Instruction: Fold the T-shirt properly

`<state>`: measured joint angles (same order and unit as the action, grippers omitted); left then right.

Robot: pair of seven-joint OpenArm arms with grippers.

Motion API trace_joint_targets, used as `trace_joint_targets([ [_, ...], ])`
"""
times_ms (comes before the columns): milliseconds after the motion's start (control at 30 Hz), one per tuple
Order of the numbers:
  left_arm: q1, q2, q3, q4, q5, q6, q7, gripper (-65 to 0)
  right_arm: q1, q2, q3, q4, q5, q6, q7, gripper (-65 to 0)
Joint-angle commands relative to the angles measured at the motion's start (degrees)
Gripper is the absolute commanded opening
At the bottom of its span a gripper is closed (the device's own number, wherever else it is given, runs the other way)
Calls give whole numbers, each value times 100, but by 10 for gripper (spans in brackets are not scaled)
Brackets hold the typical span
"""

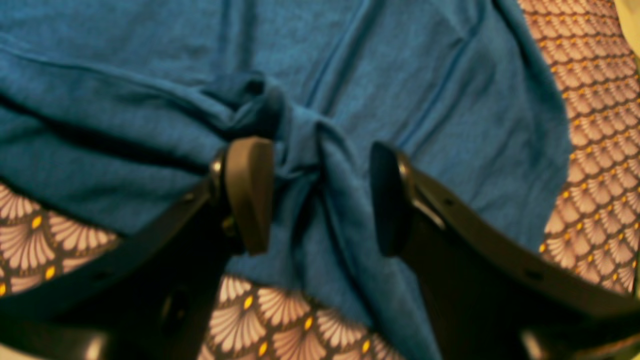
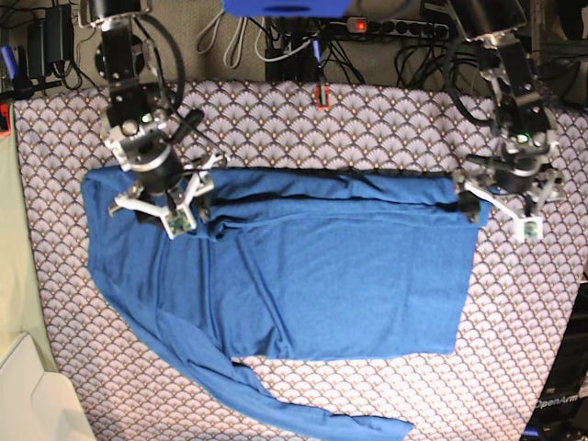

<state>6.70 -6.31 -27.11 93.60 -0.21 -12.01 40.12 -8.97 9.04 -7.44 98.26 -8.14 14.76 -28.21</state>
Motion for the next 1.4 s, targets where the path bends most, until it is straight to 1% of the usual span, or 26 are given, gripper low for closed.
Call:
trace_joint_targets([
  [0,-15,-77,105,68,-19,-87,-78,-5,31,32,28,86,27,-39,126,-333],
  [67,64,-95,316,68,-10,-307,-78,-5,-21,32,28,113,27,-39,135,-333],
  [167,91,-68,430,112,-1,-500,-78,-5,-30,24,19,121,27,-39,135,-334],
  [533,64,-51,456,51,16,-482,-25,-5,-30,24,28,121,27,-39,135,-334],
  [833,47,-33,448,-486,-19,-456,-78,-5,-30,24,28,113,27,-39,135,-334],
  [900,-59,-24,448,-538,-19,-447,-78,-5,-30,24,28,95,27,-39,135,-334],
  [1000,-103,81,448,-556,-10,-447,-78,-5,-30,24,28,86,27,-39,135,-334],
  [1367,-525,90,448,-653,16,-439,-34,-5,-30,24,28,78,27,-39,135,-334],
])
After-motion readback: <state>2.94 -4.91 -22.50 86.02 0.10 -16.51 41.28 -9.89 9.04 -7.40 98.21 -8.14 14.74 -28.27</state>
